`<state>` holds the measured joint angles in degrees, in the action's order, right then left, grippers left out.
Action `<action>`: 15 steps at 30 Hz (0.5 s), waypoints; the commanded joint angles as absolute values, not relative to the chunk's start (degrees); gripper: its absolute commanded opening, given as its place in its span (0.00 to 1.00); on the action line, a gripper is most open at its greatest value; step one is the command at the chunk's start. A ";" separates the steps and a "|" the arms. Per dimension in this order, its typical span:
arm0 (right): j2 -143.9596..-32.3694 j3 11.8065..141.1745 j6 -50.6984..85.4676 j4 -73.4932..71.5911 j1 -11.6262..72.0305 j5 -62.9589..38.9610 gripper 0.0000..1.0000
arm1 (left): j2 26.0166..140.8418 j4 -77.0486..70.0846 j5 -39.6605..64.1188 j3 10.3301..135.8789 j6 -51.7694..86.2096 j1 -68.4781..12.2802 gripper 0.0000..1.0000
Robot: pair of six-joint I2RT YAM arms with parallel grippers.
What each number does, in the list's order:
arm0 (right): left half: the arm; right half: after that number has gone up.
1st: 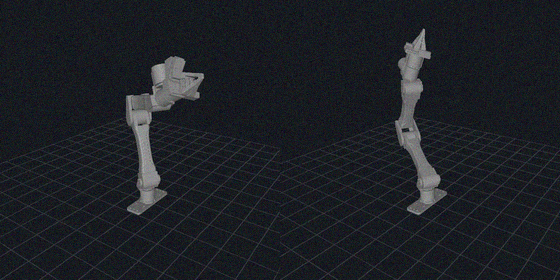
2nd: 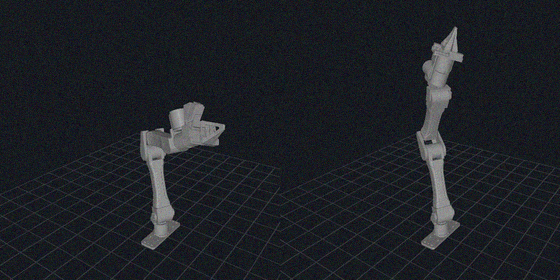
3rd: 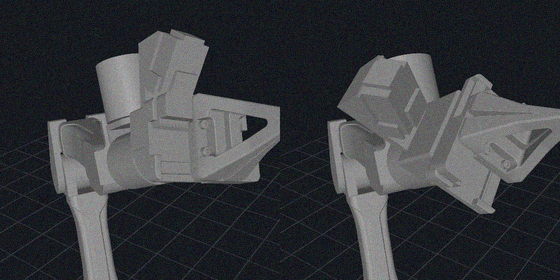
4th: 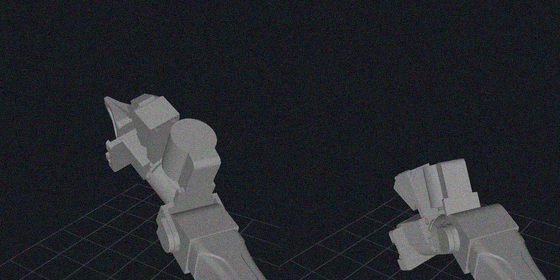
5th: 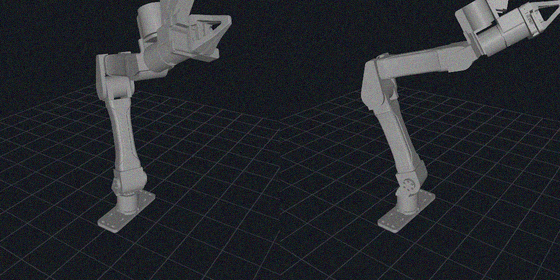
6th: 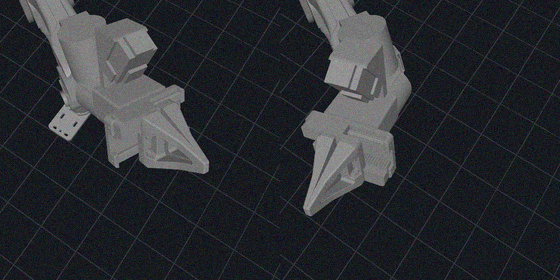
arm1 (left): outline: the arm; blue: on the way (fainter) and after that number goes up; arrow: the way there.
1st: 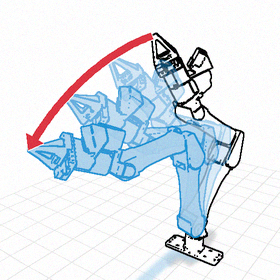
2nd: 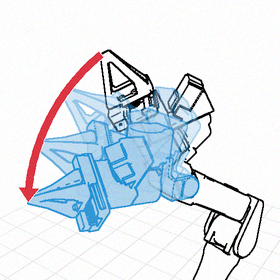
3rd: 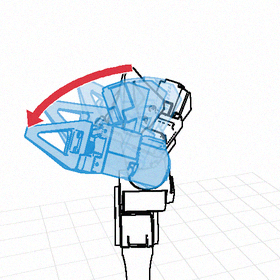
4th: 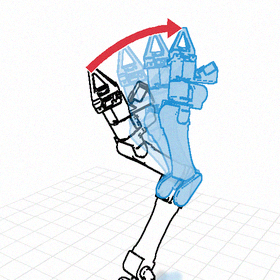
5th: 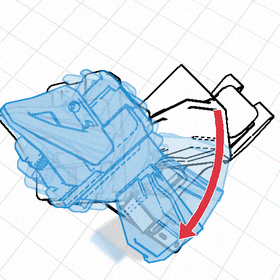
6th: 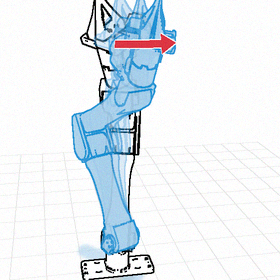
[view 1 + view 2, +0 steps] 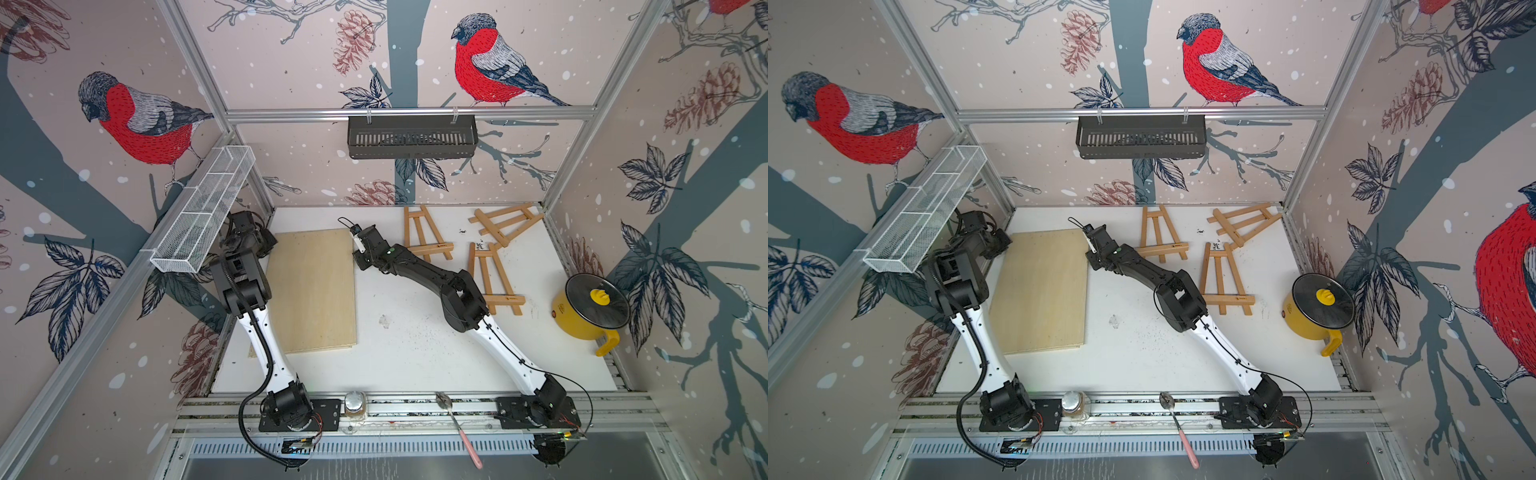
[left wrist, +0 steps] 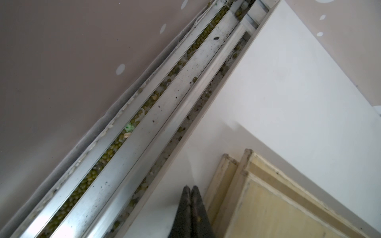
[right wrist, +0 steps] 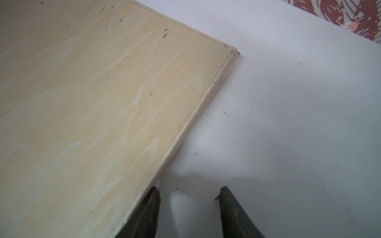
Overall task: Disassemble the easel
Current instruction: Adjust the drawing board at the center of the board.
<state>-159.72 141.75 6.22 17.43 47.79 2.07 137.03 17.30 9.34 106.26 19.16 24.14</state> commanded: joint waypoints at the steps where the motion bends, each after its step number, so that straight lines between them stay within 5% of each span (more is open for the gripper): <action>1: -160.38 141.92 6.50 17.93 47.86 0.73 0.50 | 138.20 21.49 12.96 106.82 19.78 24.07 0.00; 15: -153.87 130.16 9.06 17.17 45.17 4.59 0.63 | 128.80 16.18 7.64 98.32 22.33 26.74 0.11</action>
